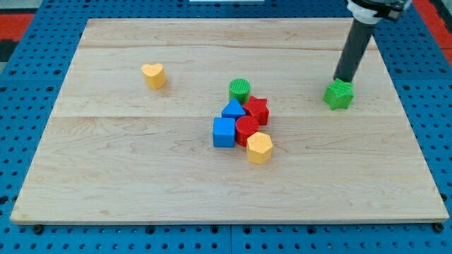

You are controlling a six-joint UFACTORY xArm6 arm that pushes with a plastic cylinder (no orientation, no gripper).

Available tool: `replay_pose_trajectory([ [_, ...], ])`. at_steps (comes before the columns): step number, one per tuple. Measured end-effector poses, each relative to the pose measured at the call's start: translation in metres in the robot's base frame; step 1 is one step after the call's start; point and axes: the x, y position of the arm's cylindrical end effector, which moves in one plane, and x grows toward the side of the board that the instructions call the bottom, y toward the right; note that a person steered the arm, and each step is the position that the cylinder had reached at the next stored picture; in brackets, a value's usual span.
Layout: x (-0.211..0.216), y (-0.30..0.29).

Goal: Separate the green circle with group of blocks

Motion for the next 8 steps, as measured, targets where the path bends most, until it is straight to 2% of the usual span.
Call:
replay_pose_trajectory([
  [2,0.006,-0.143],
  [3,0.004,-0.194],
  [4,0.023,-0.219],
  [5,0.023,-0.195],
  [7,0.054,-0.210],
  [8,0.054,-0.174],
])
